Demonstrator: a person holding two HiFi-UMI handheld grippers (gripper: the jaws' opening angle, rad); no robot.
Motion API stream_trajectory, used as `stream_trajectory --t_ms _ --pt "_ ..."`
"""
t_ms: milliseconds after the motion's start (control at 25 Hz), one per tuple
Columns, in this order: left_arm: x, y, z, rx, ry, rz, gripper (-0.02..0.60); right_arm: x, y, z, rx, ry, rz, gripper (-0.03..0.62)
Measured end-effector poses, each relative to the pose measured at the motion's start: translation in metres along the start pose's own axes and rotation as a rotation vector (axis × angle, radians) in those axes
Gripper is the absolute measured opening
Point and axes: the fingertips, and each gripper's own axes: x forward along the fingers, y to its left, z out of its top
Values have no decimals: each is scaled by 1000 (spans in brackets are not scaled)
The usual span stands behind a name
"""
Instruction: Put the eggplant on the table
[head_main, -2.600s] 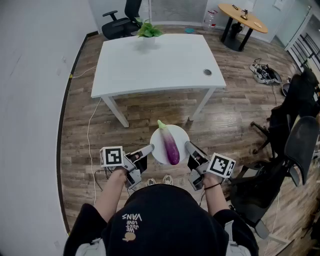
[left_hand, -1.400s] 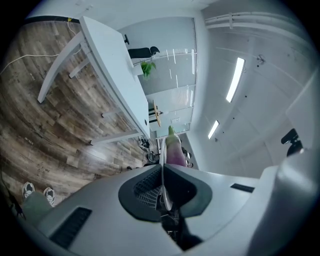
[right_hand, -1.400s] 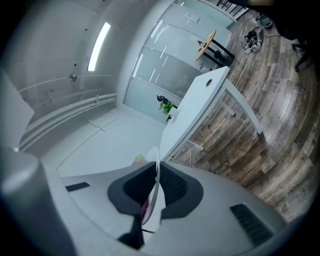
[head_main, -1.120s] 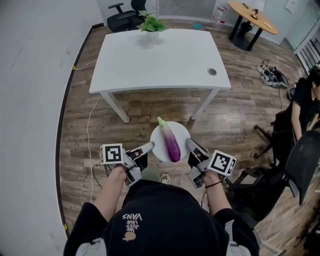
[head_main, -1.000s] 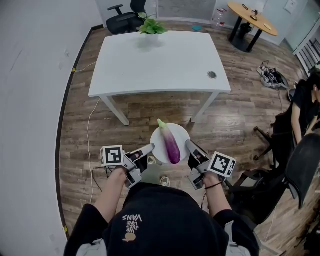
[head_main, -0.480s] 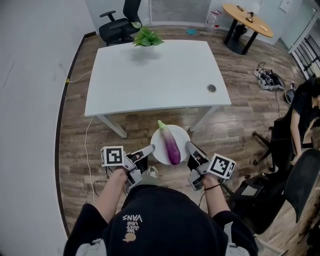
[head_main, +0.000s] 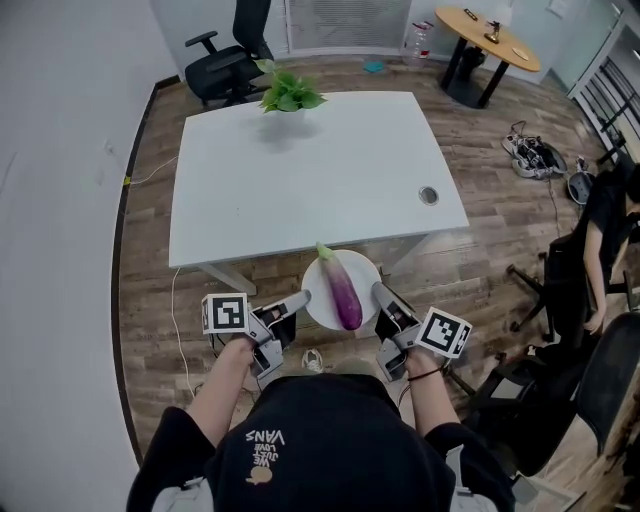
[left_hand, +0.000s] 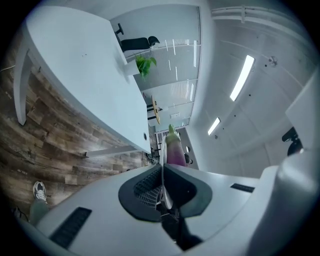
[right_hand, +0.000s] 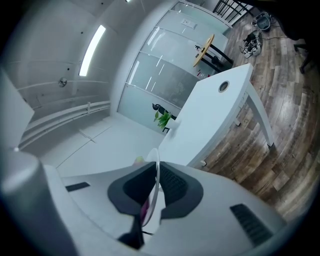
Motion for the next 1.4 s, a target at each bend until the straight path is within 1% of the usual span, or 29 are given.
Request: stream_trajectory --t_ms 40,160,240,280,400,480,560,680,760,840,920,1040,1160,1280,1400 --pt "2 1 6 3 5 2 21 5 0 3 5 -5 7 35" --pt "14 3 18 -1 16 -4 21 10 -8 17 -1 -10 -22 35" --pt "22 4 24 -10 17 -5 21 17 -8 27 5 -10 8 35" --pt "26 6 29 -13 15 -2 21 21 -10 32 6 -6 10 35" --pt "40 7 46 -25 2 -3 21 30 -24 50 -7 14 -38 35" --pt "51 5 55 -39 -10 -18 21 37 -27 62 -13 28 -34 35" --pt "59 5 64 -34 -21 -9 21 44 -30 76 -9 42 -28 35" --pt "74 -2 80 -53 -44 -24 21 57 -29 98 -19 58 -6 35" --pt "84 -4 89 -49 -59 -23 21 63 -31 110 -34 74 12 35" --pt "92 -1 96 -29 -69 -4 21 67 -35 121 -36 86 20 35" --pt "99 2 104 -11 -75 13 21 70 -42 130 -40 98 -5 35" --pt "108 4 114 -16 -86 14 21 76 -49 143 -52 119 -19 35" --pt "116 7 127 -24 -90 15 21 85 -58 153 -59 125 -55 35" --pt "121 12 142 -34 -77 11 21 101 -59 159 -36 112 -36 35" --pt "126 18 159 -24 -59 20 21 113 -66 168 -33 94 -50 35"
